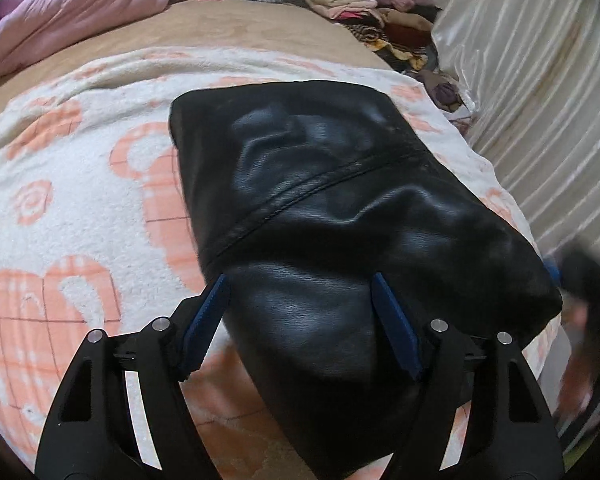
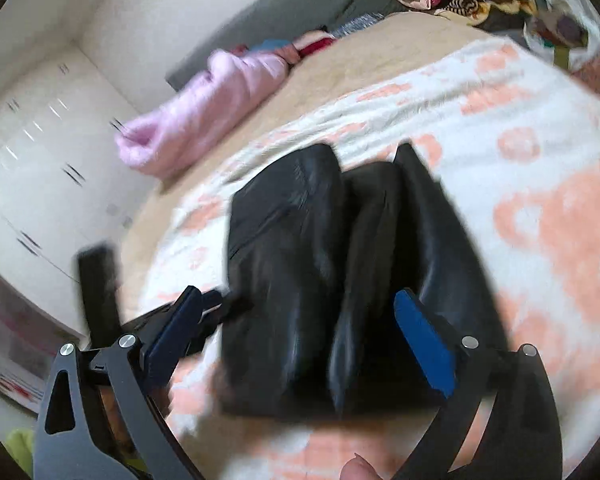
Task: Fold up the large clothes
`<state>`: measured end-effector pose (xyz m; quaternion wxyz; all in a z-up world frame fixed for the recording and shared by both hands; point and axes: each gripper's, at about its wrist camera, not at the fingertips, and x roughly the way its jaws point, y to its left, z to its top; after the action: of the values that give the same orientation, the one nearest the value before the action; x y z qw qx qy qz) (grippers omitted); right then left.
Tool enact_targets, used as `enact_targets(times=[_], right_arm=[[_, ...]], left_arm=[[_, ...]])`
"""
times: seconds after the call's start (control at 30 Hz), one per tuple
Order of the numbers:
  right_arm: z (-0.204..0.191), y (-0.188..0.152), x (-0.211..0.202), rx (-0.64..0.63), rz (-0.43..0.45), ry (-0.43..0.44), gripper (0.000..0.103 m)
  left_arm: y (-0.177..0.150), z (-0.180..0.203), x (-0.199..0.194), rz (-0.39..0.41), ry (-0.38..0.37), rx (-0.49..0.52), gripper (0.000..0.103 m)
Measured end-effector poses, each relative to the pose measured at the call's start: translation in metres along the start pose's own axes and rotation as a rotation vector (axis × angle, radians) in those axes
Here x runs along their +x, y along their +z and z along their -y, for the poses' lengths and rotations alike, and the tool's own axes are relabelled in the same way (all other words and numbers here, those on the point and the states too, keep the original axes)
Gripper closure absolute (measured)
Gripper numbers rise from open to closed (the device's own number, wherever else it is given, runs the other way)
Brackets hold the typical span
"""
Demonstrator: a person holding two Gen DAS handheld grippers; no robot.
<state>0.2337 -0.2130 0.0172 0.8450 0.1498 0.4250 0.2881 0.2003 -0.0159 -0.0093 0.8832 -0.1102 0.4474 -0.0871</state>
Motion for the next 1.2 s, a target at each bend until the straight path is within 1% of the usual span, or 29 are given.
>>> enact_targets(times=[0.03, 0.07, 0.1, 0.13, 0.17, 0.2, 0.23, 0.27, 0.3, 0.37, 0.4, 0.47, 0.53, 0.6, 0.63, 0.67, 0.73, 0.77, 0.8, 0.9, 0.93, 0.97, 1.0, 1.03, 1.07, 1.1, 1.13, 1.2], right_arm=[[0.0, 0.014, 0.011, -0.019, -0.053, -0.027, 0.007], [0.0, 0.027, 0.03, -0.029, -0.125, -0.067, 0.007], [0.001, 0.03, 0.042, -0.038, -0.178, -0.076, 0.012], [0.0, 0.034, 0.055, -0.055, -0.226, -0.075, 0.041], [-0.004, 0.034, 0.066, -0.095, -0.249, -0.092, 0.055], [-0.013, 0.035, 0.072, -0.16, -0.245, -0.094, 0.069], [-0.02, 0.035, 0.071, -0.212, -0.229, -0.088, 0.076], [-0.027, 0.037, 0.064, -0.242, -0.199, -0.061, 0.077], [-0.032, 0.042, 0.052, -0.253, -0.16, -0.028, 0.078], [-0.036, 0.055, 0.024, -0.297, -0.066, 0.016, 0.078], [-0.027, 0.063, 0.012, -0.284, -0.035, 0.015, 0.078], [-0.006, 0.071, -0.002, -0.251, -0.01, 0.024, 0.078], [0.018, 0.068, -0.007, -0.21, -0.007, 0.026, 0.078], [0.042, 0.065, -0.003, -0.154, -0.009, 0.045, 0.078], [0.059, 0.057, -0.003, -0.119, -0.01, 0.063, 0.078], [0.075, 0.051, 0.002, -0.075, -0.015, 0.073, 0.078], [0.097, 0.04, 0.012, -0.016, -0.025, 0.077, 0.077], [0.102, 0.034, 0.016, -0.002, -0.025, 0.07, 0.076], [0.104, 0.03, 0.017, -0.004, -0.026, 0.061, 0.072], [0.107, 0.022, 0.018, -0.031, -0.033, -0.029, 0.055], [0.109, 0.02, 0.018, -0.019, -0.041, -0.025, 0.053], [0.111, 0.02, 0.016, -0.004, -0.046, -0.028, 0.048], [0.113, 0.019, 0.012, 0.01, -0.057, -0.042, 0.03], [0.116, 0.017, 0.01, 0.016, -0.072, -0.054, 0.016], [0.119, 0.013, 0.009, 0.017, -0.108, -0.05, 0.015], [0.124, 0.007, 0.009, 0.021, -0.132, -0.041, 0.016], [0.128, 0.002, 0.007, 0.038, -0.137, -0.025, 0.016], [0.136, -0.007, 0.008, 0.071, -0.149, 0.028, 0.023]], left_arm=[[0.0, 0.001, 0.0, 0.001, -0.003, 0.001, 0.038], [0.0, 0.0, 0.0, 0.001, -0.005, -0.001, 0.038], [0.0, 0.0, 0.001, 0.0, -0.008, -0.009, 0.038], [0.001, -0.001, 0.002, 0.0, -0.012, -0.013, 0.038], [0.002, -0.001, 0.002, 0.004, -0.012, -0.017, 0.038], [0.001, -0.004, 0.001, 0.004, -0.017, -0.021, 0.038], [0.002, -0.006, -0.001, 0.002, -0.034, -0.032, 0.038], [0.002, -0.01, -0.004, 0.006, -0.058, -0.052, 0.038], [0.003, -0.013, -0.012, 0.028, -0.078, -0.075, 0.037], [0.007, -0.018, -0.023, 0.056, -0.086, -0.088, 0.035], [0.009, -0.02, -0.026, 0.055, -0.094, -0.099, 0.033], [0.011, -0.021, -0.025, 0.045, -0.127, -0.116, 0.031], [0.011, -0.018, -0.019, 0.028, -0.124, -0.115, 0.028], [0.009, -0.019, -0.008, -0.005, -0.161, -0.143, 0.026], [0.009, -0.018, -0.003, -0.02, -0.172, -0.152, 0.023], [0.009, -0.015, 0.003, -0.034, -0.169, -0.145, 0.016], [0.008, -0.011, 0.011, -0.054, -0.151, -0.134, 0.015], [0.007, -0.01, 0.014, -0.066, -0.157, -0.139, 0.015], [0.007, -0.007, 0.02, -0.081, -0.17, -0.143, 0.01], [0.005, 0.002, 0.035, -0.118, -0.179, -0.128, 0.01], [0.005, 0.004, 0.038, -0.126, -0.192, -0.125, 0.01], [0.005, 0.006, 0.041, -0.132, -0.196, -0.124, 0.009], [0.004, 0.008, 0.045, -0.142, -0.196, -0.123, 0.009], [0.004, 0.009, 0.047, -0.147, -0.198, -0.127, 0.009], [0.005, 0.009, 0.049, -0.151, -0.203, -0.129, 0.009], [0.006, 0.009, 0.05, -0.153, -0.204, -0.129, 0.009], [0.006, 0.01, 0.052, -0.154, -0.203, -0.129, 0.009], [0.007, 0.009, 0.054, -0.154, -0.205, -0.135, 0.009]])
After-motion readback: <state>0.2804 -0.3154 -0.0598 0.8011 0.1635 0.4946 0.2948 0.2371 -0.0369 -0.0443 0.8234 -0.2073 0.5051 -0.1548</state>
